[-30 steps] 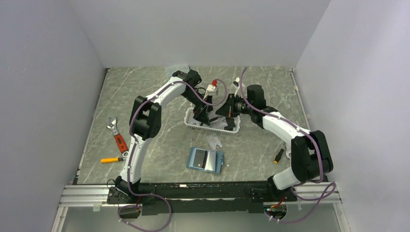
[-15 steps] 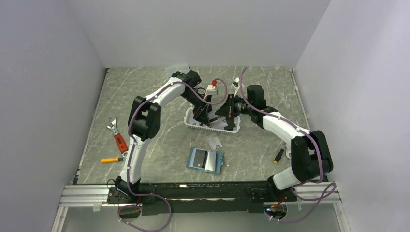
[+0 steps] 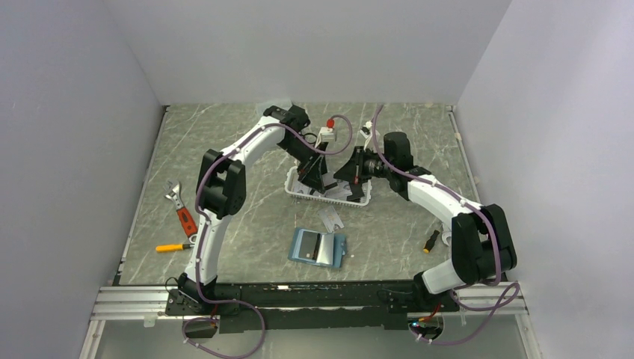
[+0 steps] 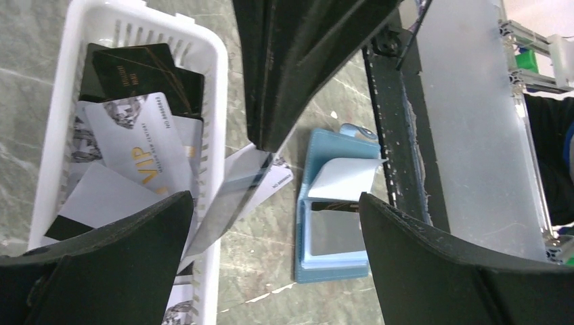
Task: Put the credit cards into the card holder
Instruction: Pick up the credit card from the storage box.
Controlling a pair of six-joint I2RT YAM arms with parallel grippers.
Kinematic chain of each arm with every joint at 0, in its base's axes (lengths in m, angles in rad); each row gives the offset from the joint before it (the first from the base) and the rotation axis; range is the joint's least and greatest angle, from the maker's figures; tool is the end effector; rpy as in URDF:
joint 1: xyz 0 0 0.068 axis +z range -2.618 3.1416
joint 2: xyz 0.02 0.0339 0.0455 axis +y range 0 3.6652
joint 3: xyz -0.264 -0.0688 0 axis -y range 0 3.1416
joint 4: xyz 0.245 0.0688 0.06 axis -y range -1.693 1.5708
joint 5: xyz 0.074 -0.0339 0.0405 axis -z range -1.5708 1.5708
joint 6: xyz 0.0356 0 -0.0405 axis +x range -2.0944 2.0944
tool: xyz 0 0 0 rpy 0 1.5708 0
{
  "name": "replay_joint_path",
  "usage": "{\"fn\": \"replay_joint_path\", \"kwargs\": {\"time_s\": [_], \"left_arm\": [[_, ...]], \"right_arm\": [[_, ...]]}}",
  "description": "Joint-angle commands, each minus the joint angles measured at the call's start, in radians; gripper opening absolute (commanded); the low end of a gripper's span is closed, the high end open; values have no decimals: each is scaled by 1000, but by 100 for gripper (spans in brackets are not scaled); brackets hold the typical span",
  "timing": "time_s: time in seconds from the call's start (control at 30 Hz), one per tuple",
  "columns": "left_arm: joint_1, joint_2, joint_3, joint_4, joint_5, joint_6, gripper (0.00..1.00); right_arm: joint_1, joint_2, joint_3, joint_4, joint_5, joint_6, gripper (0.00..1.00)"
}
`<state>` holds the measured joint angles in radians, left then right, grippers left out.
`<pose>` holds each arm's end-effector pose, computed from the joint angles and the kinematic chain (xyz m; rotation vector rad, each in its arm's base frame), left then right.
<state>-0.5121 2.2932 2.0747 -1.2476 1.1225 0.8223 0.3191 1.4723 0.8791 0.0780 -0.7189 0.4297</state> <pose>0.3819 -0.2515 0.2281 1.5873 1.8840 -1.5094 0.2950 0.1222 0.2394 -0.3461 2.1400 1.1921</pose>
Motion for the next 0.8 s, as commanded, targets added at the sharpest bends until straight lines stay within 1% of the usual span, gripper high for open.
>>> {"fn": "replay_joint_path", "kwargs": {"time_s": [0.0, 0.1, 0.2, 0.23, 0.3, 0.43, 0.5, 0.57, 0.6, 0.63, 0.7, 0.77], "left_arm": [[-6, -60, -4, -96, 89, 89, 99], [-11, -75, -22, -107, 92, 106, 99], [-14, -69, 0, -171, 111, 149, 99], [-14, -66, 2, -172, 118, 132, 99], [-13, -62, 12, -226, 145, 180, 99], [2, -66, 15, -273, 214, 190, 99], [13, -74, 9, -313, 246, 232, 99], [27, -86, -19, -277, 263, 169, 99], [38, -87, -34, -278, 277, 169, 99], [52, -87, -41, -315, 296, 204, 99], [77, -109, -80, -325, 326, 230, 99], [94, -132, -108, -322, 321, 232, 99]], "right_arm": [[-11, -48, -17, 83, -63, 7, 0], [-21, -58, -25, 106, -114, 18, 0], [-29, -61, -24, 123, -181, 25, 0], [-31, -60, -20, 116, -195, 21, 0], [-33, -61, -14, 102, -208, 11, 0], [-41, -73, -14, 93, -208, 8, 0], [-40, -78, -16, 88, -204, 9, 0], [-42, -88, -28, 91, -192, 14, 0], [-42, -91, -31, 91, -191, 14, 0], [-41, -95, -33, 91, -189, 14, 0], [-42, -102, -37, 89, -180, 15, 0], [-43, -108, -36, 83, -174, 14, 0]]}}
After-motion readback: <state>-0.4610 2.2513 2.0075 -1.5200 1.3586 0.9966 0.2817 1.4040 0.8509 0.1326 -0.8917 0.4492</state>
